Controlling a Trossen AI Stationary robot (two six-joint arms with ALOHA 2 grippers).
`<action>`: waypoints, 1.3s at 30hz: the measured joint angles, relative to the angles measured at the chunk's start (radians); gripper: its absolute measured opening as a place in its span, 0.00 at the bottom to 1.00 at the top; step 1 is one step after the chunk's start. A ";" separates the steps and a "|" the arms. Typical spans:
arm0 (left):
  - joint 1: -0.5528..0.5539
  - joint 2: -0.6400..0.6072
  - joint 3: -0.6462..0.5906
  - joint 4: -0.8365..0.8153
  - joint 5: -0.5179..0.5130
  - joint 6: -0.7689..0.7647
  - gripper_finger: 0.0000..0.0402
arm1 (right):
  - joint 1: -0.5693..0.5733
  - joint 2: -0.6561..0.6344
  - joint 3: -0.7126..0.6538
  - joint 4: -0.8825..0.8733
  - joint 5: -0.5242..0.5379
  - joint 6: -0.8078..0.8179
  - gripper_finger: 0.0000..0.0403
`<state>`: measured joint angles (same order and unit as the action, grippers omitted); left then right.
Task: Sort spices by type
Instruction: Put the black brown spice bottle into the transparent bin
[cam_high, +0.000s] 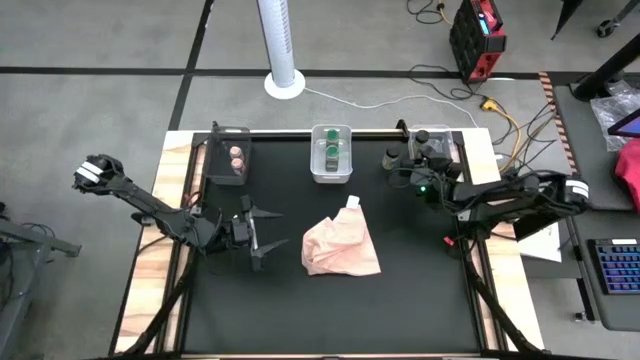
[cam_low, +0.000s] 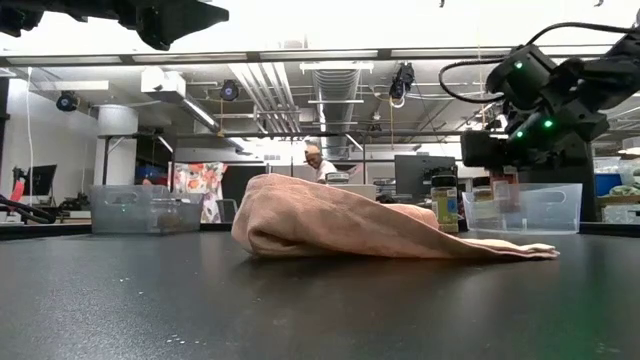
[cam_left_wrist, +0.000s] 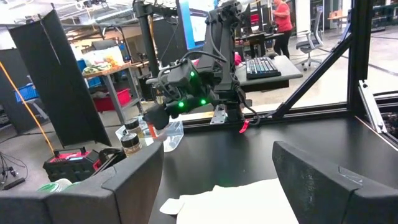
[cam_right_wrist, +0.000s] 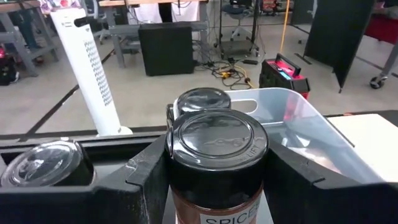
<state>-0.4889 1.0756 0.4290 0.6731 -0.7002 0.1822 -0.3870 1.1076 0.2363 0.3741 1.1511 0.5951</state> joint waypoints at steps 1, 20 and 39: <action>0.000 0.000 0.000 0.000 0.000 0.000 0.71 | 0.000 0.013 0.000 0.007 0.000 0.000 0.48; 0.000 0.000 -0.004 0.000 0.000 0.000 0.71 | -0.026 0.111 -0.001 0.005 -0.002 0.083 0.48; 0.000 0.000 -0.004 0.000 0.000 0.000 0.71 | -0.026 0.108 -0.002 0.000 -0.007 0.078 0.78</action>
<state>-0.4889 1.0760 0.4252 0.6735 -0.6998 0.1822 -0.4133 1.2157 0.2344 0.3742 1.1440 0.6729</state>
